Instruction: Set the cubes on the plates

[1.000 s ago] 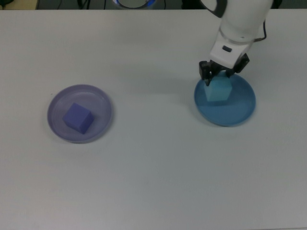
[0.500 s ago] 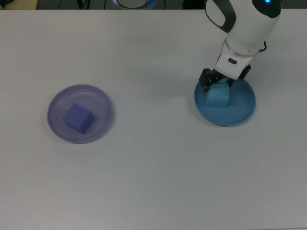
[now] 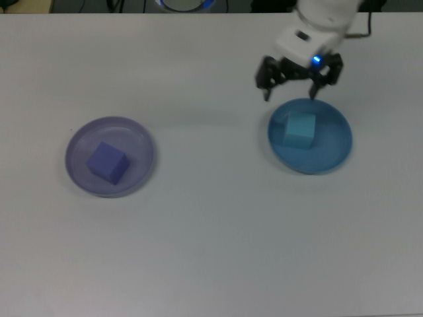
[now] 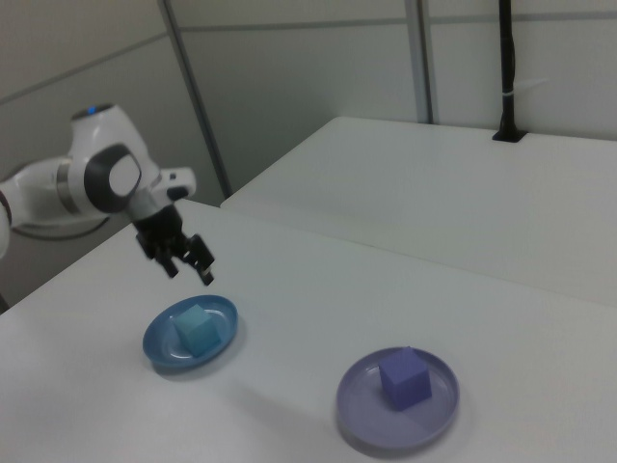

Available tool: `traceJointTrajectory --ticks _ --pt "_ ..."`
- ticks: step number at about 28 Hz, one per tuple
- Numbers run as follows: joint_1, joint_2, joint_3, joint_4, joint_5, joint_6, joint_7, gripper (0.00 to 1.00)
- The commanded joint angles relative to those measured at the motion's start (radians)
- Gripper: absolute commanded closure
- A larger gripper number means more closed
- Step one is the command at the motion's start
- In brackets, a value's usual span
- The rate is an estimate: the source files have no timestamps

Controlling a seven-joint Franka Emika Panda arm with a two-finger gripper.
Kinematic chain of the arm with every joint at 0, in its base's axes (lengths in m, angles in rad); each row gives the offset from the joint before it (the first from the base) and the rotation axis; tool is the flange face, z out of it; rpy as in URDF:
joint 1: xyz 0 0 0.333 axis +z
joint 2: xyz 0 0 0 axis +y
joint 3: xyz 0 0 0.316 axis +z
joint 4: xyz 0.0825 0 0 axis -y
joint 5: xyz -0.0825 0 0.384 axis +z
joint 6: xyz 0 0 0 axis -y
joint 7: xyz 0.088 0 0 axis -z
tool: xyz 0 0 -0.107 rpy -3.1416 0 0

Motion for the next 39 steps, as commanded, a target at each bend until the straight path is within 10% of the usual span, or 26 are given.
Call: traceJointTrajectory --ticks 1,13,39 --pt "-0.022 -0.12 -0.117 -0.041 0.05 -0.086 -0.011 0.0" --pt "-0.034 -0.187 -0.33 -0.075 0.132 -0.138 -0.167 0.0" --pt "-0.042 -0.111 -0.324 -0.032 0.149 -0.125 -0.193 0.0"
